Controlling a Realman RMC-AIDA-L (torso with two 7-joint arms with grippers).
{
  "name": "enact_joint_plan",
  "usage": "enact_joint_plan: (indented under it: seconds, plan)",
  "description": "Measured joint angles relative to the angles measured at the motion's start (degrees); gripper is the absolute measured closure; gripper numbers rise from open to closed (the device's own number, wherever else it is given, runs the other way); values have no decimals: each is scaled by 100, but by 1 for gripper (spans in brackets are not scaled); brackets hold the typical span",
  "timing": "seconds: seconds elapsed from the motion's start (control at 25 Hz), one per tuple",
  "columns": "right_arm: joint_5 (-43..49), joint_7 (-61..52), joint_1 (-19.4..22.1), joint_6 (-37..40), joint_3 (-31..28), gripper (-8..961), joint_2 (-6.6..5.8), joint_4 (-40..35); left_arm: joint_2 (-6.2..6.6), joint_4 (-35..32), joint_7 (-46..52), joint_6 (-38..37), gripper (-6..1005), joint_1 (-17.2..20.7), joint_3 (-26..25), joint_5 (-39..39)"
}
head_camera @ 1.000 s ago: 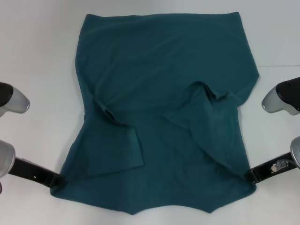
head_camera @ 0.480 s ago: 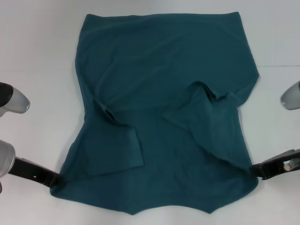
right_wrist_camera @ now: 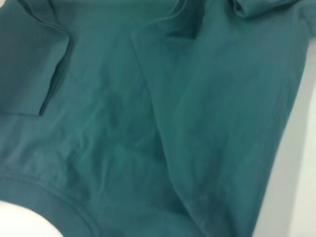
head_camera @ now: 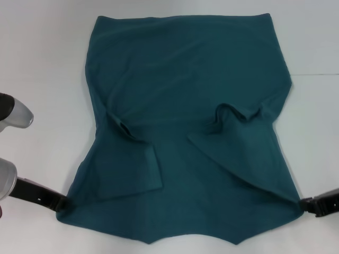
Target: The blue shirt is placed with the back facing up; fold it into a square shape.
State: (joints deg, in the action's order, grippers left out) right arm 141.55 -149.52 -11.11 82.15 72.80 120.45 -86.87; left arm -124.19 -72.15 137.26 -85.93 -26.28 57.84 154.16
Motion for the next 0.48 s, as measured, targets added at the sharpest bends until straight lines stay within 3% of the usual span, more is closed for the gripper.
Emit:
enact_joint_plan:
  seconds: [0.32,0.48]
  plan:
    - [-174,301,315,-68,60,949,36,-24,-7,-59,-73,-315,953,11,16,-90]
    - [-427,637,552,-83,4,949,45,-29,-28,-294,-90,-497,952,209,4,-170]
